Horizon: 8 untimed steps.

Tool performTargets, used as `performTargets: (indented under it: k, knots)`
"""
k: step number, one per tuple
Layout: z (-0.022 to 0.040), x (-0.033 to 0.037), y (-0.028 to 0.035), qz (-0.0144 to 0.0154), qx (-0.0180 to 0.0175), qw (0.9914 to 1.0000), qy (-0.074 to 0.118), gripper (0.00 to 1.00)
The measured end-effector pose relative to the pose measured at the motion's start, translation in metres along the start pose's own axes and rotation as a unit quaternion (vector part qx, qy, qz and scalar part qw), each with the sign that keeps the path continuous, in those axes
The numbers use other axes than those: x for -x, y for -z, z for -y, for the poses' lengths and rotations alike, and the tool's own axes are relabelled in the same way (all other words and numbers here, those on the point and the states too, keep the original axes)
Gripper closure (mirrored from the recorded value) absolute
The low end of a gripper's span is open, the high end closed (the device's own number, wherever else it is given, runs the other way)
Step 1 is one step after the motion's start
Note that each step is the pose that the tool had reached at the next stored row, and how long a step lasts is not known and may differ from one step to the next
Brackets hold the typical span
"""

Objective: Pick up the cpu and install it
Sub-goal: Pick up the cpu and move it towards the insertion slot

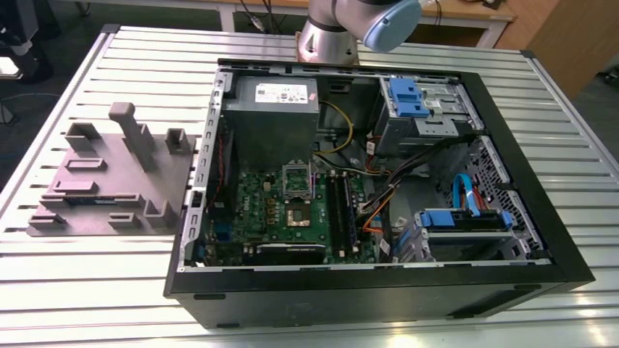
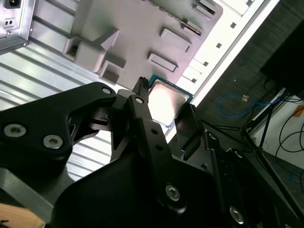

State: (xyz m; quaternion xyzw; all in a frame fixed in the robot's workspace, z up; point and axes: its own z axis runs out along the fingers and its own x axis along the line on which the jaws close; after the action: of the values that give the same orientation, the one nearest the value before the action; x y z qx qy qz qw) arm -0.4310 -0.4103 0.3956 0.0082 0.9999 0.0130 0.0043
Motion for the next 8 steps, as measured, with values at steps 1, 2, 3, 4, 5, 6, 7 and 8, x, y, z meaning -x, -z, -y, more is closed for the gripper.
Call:
performTargets:
  k: [1,2,3,4,5,6,7,8]
  knots:
    - [0.0000,0.0002,0.0000,0.0000,0.0000,1.00000,0.000,0.53]
    - [0.0000,0.0004,0.0000,0.0000,0.0000,1.00000,0.000,0.53]
    - [0.0000,0.0006,0.0000,0.0000,0.0000,1.00000,0.000,0.53]
    - [0.0000,0.0009,0.0000,0.0000,0.0000,1.00000,0.000,0.53]
    - [0.0000,0.0011,0.0000,0.0000,0.0000,1.00000,0.000,0.53]
    - [0.0000,0.0013,0.0000,0.0000,0.0000,1.00000,0.000,0.53]
    - [0.0000,0.0015,0.0000,0.0000,0.0000,1.00000,0.000,0.53]
    - [0.0000,0.0017,0.0000,0.0000,0.0000,1.00000,0.000,0.53]
